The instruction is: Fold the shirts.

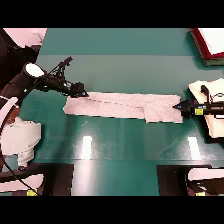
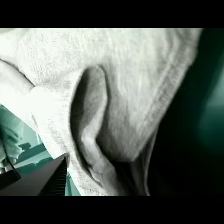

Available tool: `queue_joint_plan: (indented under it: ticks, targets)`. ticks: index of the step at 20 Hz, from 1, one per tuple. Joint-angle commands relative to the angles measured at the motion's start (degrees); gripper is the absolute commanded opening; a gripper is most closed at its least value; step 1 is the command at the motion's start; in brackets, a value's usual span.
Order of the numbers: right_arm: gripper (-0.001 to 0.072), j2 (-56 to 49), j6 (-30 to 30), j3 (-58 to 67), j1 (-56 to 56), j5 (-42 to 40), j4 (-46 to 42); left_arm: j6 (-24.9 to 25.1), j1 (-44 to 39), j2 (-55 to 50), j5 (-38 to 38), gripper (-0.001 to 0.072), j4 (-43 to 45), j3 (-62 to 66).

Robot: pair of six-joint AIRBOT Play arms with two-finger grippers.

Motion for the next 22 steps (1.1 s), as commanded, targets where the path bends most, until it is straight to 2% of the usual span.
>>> queue_joint_plan:
  ticks: [1,2,4,5,7,9,12,16,19,22]
  targets:
    - [0.052,-0.35,-1.01,0.0,2.47,-3.61,0.13,-1.97,-0.22,0.0,0.09,0.0029,-0.02,0.07]
    - [0.0436,-0.35,-1.01,0.02,3.15,-3.8,0.15,-2.71,-0.22,-0.02,0.17,0.0029,0.0,0.07]
    - [0.0144,-0.35,-1.07,0.11,4.35,-3.67,0.15,-3.5,-0.83,-0.02,0.7,0.0028,0.0,0.07]
    - [0.0028,-0.35,-1.18,0.7,5.01,-3.19,0.11,-3.91,-1.75,-0.09,1.57,0.0028,0.04,0.09]
    - [0.0009,-0.22,0.2,3.8,6.64,-0.31,0.09,-3.87,-5.09,-1.05,3.45,0.0028,0.39,0.81]
    - [0.0008,0.7,4.72,8.35,8.85,2.89,0.02,-3.87,-9.27,-4.37,4.92,0.0028,0.46,3.93]
    - [0.0008,5.01,9.31,14.38,14.08,5.57,0.02,-3.85,-15.43,-12.59,6.75,0.0027,0.48,12.5]
    - [0.0008,11.74,18.75,22.51,21.16,5.77,0.07,-3.93,-21.86,-25.62,5.77,0.0028,0.44,24.63]
    - [0.0008,12.96,23.78,29.53,26.32,6.75,0.0,-5.03,-24.96,-32.79,4.7,0.0028,0.39,30.58]
    - [0.0008,11.96,26.4,34.73,30.97,8.31,-0.04,-6.91,-25.49,-34.27,5.11,0.0028,0.79,31.91]
